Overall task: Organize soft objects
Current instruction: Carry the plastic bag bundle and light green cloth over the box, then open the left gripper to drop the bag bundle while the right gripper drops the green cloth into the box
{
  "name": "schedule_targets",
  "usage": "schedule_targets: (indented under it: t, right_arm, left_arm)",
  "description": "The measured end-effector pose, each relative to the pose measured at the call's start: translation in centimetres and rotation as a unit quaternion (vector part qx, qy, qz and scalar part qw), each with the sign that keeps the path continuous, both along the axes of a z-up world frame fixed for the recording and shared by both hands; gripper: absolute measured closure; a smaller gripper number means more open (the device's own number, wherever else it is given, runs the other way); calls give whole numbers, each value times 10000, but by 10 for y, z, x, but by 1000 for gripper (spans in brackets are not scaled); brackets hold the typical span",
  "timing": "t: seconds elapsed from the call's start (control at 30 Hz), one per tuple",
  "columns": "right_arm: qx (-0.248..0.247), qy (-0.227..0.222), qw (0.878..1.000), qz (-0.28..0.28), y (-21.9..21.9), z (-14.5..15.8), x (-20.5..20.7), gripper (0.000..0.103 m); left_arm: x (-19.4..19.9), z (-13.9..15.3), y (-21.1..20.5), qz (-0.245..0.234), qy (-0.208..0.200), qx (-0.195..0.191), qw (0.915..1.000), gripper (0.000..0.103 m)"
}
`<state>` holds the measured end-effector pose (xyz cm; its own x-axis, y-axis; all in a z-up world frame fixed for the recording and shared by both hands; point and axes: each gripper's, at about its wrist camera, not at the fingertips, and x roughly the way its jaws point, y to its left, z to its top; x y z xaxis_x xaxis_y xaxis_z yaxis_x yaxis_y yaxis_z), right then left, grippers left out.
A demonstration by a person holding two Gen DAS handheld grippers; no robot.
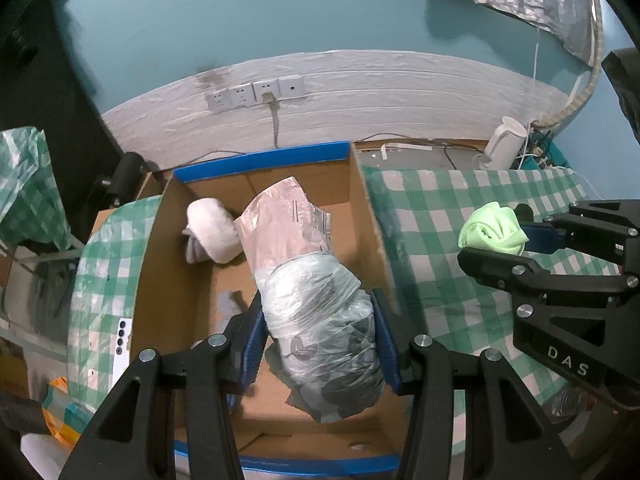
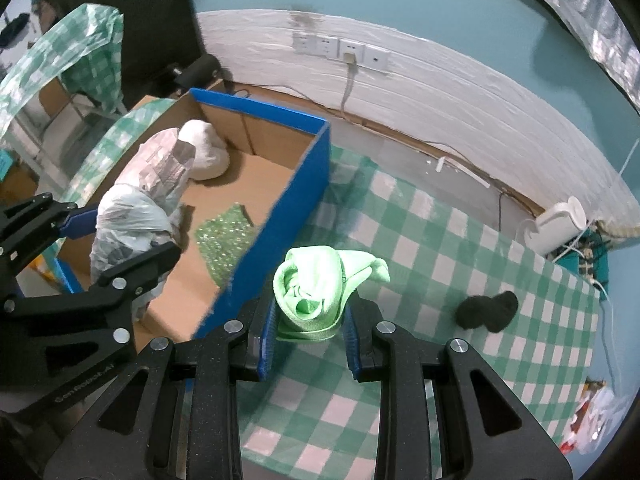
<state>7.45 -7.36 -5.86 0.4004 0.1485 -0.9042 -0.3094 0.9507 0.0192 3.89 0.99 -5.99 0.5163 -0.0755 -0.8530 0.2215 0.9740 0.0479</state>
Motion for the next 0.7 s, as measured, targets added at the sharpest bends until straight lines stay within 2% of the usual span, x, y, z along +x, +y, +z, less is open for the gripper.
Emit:
schedule_targets:
  t: [0.37, 0.7]
  right_arm:
    - [34, 56, 9997, 241, 39, -4, 7, 76]
    - [94, 141, 9990, 403, 64, -11, 15, 76]
  left_arm:
    - [4, -8, 39, 381, 54, -30, 9993, 54]
    - [8, -16, 55, 552, 153, 0, 9984, 54]
